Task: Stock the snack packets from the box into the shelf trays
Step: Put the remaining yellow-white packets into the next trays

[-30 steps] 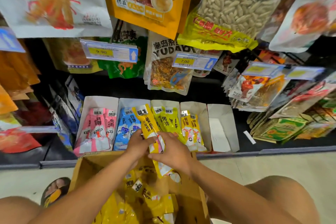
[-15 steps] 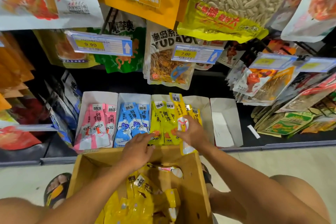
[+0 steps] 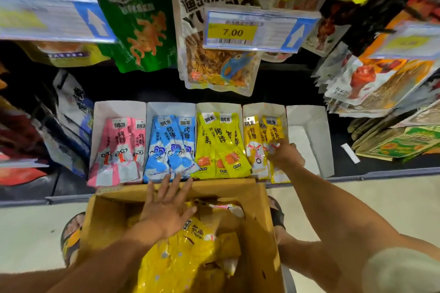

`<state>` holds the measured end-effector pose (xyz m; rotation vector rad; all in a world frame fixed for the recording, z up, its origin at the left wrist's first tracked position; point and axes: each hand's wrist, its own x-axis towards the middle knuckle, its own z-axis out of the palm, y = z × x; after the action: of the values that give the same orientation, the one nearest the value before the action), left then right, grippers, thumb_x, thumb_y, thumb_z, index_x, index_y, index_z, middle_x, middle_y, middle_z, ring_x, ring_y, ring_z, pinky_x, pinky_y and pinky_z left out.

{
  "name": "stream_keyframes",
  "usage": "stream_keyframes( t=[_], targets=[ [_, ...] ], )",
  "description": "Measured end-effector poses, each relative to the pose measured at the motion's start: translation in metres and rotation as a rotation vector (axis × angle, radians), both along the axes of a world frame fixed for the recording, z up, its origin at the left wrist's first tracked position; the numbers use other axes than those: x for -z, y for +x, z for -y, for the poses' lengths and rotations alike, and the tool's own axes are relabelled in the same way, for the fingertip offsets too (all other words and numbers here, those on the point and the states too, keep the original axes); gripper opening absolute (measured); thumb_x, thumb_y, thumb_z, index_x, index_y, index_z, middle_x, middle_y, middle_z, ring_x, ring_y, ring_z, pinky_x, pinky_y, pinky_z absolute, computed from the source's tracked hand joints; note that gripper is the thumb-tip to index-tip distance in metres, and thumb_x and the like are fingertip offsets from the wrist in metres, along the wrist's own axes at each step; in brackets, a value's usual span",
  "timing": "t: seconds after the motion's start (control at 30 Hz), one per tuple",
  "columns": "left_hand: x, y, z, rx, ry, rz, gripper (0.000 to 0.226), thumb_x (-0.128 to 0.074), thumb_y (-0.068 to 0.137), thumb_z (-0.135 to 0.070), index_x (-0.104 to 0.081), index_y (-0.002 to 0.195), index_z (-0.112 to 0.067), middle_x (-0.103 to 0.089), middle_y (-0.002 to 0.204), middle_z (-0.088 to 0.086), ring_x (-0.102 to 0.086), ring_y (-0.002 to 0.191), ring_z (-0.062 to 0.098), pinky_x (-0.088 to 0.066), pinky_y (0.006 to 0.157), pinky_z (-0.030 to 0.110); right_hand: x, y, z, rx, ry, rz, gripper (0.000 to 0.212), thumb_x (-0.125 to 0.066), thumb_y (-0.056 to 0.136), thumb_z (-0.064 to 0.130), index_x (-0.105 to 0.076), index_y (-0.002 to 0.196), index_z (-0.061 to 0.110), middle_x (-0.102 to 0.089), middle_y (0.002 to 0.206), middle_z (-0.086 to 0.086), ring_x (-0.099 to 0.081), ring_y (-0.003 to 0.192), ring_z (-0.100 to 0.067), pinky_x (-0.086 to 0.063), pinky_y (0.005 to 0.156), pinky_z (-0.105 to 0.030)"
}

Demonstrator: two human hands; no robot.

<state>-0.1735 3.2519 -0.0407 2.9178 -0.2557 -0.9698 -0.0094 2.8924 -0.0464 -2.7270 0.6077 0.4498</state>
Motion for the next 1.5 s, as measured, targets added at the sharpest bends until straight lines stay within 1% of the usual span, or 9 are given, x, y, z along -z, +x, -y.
stream_keyframes(
  t=[0.07, 0.17, 0.3, 0.37, 0.5, 0.83, 1.0, 1.17, 1.5],
  targets=[
    [-0.001, 0.0, 0.0, -0.008, -0.018, -0.003, 0.075, -0.004, 0.096, -0.079, 0.04, 0.146, -0.046, 0.047, 0.156, -0.009, 0.043, 0.144, 0.027, 0.022, 0.118, 0.062, 0.012, 0.006, 0.002, 0.001, 0.014, -0.003, 0.048, -0.067, 0.08, 0.05, -0.053, 0.124, 0.037, -0.051, 0.113, -0.003, -0.068, 0.089, -0.028, -0.052, 0.083, -0.035],
    [-0.001, 0.0, 0.001, -0.014, -0.018, -0.014, 0.076, -0.005, 0.095, -0.08, 0.043, 0.144, -0.046, 0.047, 0.155, -0.008, 0.043, 0.145, 0.027, 0.025, 0.117, 0.061, 0.027, 0.015, 0.003, -0.014, 0.003, -0.022, 0.055, -0.074, 0.08, 0.039, -0.05, 0.129, 0.036, -0.051, 0.122, -0.005, -0.062, 0.103, -0.03, -0.045, 0.08, -0.036],
    [0.002, 0.001, 0.0, -0.006, -0.002, -0.016, 0.079, -0.006, 0.094, -0.082, 0.046, 0.141, -0.047, 0.047, 0.155, -0.008, 0.042, 0.145, 0.026, 0.025, 0.117, 0.061, 0.047, 0.027, 0.007, -0.04, 0.145, -0.031, 0.053, -0.078, 0.076, 0.036, -0.055, 0.123, 0.032, -0.062, 0.116, 0.002, -0.063, 0.1, -0.026, -0.055, 0.083, -0.038],
    [0.002, 0.001, -0.001, -0.005, -0.009, -0.011, 0.08, -0.008, 0.094, -0.082, 0.046, 0.142, -0.047, 0.047, 0.156, -0.008, 0.042, 0.146, 0.026, 0.025, 0.117, 0.061, 0.058, 0.027, 0.01, -0.032, 0.207, 0.006, 0.048, -0.075, 0.08, 0.033, -0.058, 0.124, 0.028, -0.068, 0.115, -0.003, -0.064, 0.098, -0.027, -0.057, 0.082, -0.039],
    [0.003, 0.001, -0.001, -0.009, -0.016, -0.006, 0.085, -0.013, 0.092, -0.084, 0.045, 0.143, -0.047, 0.048, 0.155, -0.008, 0.042, 0.146, 0.027, 0.026, 0.116, 0.062, 0.069, 0.022, 0.011, -0.075, 0.179, 0.061, 0.044, -0.061, 0.093, 0.039, -0.055, 0.134, 0.023, -0.064, 0.124, -0.009, -0.053, 0.118, -0.035, -0.047, 0.09, -0.042],
    [0.002, 0.001, -0.001, -0.009, -0.028, -0.005, 0.088, -0.014, 0.09, -0.086, 0.045, 0.142, -0.047, 0.048, 0.155, -0.008, 0.041, 0.146, 0.027, 0.026, 0.116, 0.062, 0.068, 0.026, 0.015, -0.032, 0.139, 0.045, 0.046, -0.058, 0.093, 0.05, -0.055, 0.126, 0.018, -0.063, 0.117, -0.014, -0.057, 0.11, -0.034, -0.052, 0.09, -0.045],
    [0.001, 0.002, -0.001, -0.013, -0.03, -0.03, 0.088, -0.014, 0.09, -0.086, 0.046, 0.141, -0.047, 0.049, 0.155, -0.007, 0.042, 0.146, 0.028, 0.027, 0.116, 0.062, 0.061, 0.023, 0.01, -0.068, 0.111, 0.005, 0.06, -0.074, 0.085, 0.043, -0.053, 0.134, 0.017, -0.057, 0.124, -0.016, -0.056, 0.115, -0.037, -0.051, 0.094, -0.047],
    [0.0, 0.002, 0.0, -0.018, -0.034, -0.043, 0.086, -0.013, 0.091, -0.085, 0.044, 0.143, -0.047, 0.044, 0.159, -0.006, 0.041, 0.147, 0.027, 0.025, 0.117, 0.062, 0.069, 0.02, 0.012, -0.121, 0.111, -0.024, 0.063, -0.077, 0.076, 0.051, -0.056, 0.13, 0.027, -0.062, 0.117, -0.009, -0.061, 0.102, -0.031, -0.057, 0.085, -0.043],
    [-0.008, 0.005, -0.003, -0.039, -0.067, -0.051, 0.078, -0.012, 0.094, -0.08, 0.027, 0.154, -0.047, 0.031, 0.165, -0.008, 0.028, 0.153, 0.025, 0.016, 0.122, 0.06, 0.017, -0.027, -0.025, -0.281, 0.028, 0.07, 0.064, -0.076, 0.081, 0.048, -0.055, 0.134, 0.017, -0.062, 0.128, -0.013, -0.058, 0.114, -0.03, -0.053, 0.094, -0.042]
  ],
)
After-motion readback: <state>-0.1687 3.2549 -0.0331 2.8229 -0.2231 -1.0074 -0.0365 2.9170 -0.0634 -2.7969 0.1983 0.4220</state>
